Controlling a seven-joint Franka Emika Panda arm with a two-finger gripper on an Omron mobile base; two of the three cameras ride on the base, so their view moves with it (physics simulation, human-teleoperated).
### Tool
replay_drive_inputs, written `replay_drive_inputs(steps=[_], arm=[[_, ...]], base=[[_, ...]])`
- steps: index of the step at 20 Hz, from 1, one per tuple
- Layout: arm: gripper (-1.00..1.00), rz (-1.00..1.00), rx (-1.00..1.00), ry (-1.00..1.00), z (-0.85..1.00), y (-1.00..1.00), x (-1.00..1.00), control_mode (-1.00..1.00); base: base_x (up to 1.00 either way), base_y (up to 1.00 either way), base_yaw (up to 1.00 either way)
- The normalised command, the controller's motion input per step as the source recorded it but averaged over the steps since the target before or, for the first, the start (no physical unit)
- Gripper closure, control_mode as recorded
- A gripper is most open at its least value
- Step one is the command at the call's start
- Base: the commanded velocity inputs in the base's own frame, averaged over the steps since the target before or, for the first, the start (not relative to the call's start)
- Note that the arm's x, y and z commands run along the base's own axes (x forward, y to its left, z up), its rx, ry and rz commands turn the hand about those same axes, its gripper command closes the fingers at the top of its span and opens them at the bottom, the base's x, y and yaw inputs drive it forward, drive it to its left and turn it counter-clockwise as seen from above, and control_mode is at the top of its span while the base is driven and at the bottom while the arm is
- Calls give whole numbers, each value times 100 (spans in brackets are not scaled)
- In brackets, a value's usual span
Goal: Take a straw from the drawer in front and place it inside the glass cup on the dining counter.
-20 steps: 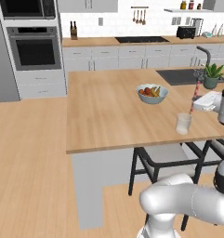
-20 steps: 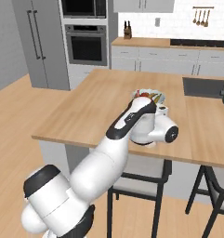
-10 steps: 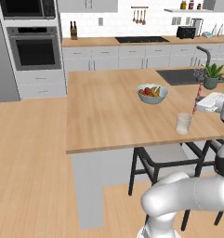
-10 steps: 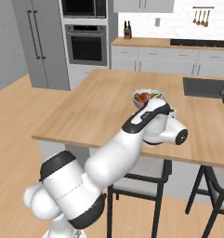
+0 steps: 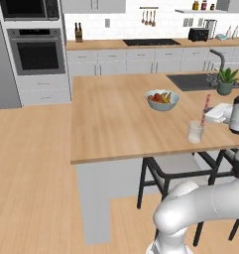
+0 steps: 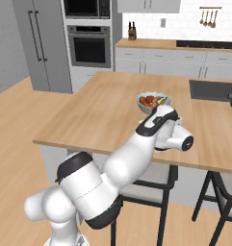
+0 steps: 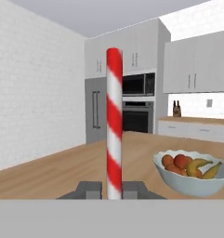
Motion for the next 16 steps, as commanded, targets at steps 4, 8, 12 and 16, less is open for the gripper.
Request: replay_drive_inputs(steps=[4,8,12,16], arm=[[100,0,0,0,-19,-2,29,-100],[100,0,0,0,-18,-4,23,-100],[100,0,0,0,-21,-6,16,-100],[100,0,0,0,-12,-5,17,-100]], base=[[0,0,0],[0,0,0],[0,0,0],[0,0,0]])
